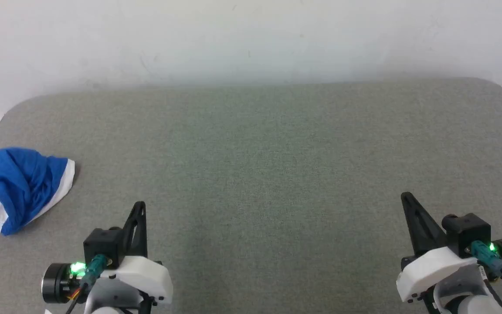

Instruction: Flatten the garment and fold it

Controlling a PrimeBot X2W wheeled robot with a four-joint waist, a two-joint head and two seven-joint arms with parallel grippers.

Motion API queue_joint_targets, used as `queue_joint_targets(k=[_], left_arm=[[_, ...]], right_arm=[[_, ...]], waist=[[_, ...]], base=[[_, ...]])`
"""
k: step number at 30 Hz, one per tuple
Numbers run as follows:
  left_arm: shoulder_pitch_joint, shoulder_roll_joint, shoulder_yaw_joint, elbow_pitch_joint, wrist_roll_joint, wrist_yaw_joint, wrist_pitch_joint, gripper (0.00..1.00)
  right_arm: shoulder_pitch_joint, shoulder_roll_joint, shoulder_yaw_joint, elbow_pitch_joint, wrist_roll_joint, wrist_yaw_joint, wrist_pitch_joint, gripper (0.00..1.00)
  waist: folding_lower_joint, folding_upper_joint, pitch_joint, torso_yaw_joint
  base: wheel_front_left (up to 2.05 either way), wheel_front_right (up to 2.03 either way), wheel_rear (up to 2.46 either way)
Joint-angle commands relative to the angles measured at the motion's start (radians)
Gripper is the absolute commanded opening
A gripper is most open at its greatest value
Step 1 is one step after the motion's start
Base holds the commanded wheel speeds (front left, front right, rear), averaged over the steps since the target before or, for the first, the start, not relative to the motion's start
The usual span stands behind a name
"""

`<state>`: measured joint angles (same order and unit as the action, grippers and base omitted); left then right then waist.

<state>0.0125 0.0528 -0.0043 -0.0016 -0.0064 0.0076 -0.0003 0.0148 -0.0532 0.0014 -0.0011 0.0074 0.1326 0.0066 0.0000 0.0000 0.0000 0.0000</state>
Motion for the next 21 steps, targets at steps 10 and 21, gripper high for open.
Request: queue_joint_targets(k=[10, 21], left_arm=[[-0.013, -0.003, 0.004, 0.002, 0.006, -0.008, 0.0, 0.0], [-0.013, -0.003, 0.004, 0.002, 0.006, -0.008, 0.0, 0.0]], right_arm=[[-0.015, 0.003, -0.001, 0.001, -0.007, -0.002, -0.007, 0.0], [-0.015, 0.003, -0.001, 0.001, -0.007, -0.002, -0.007, 0.0]], waist=[[0.0, 0.0, 0.0, 0.0], [0.0, 0.0, 0.0, 0.0]], base=[[0.0, 0.0, 0.0], [0.0, 0.0, 0.0]])
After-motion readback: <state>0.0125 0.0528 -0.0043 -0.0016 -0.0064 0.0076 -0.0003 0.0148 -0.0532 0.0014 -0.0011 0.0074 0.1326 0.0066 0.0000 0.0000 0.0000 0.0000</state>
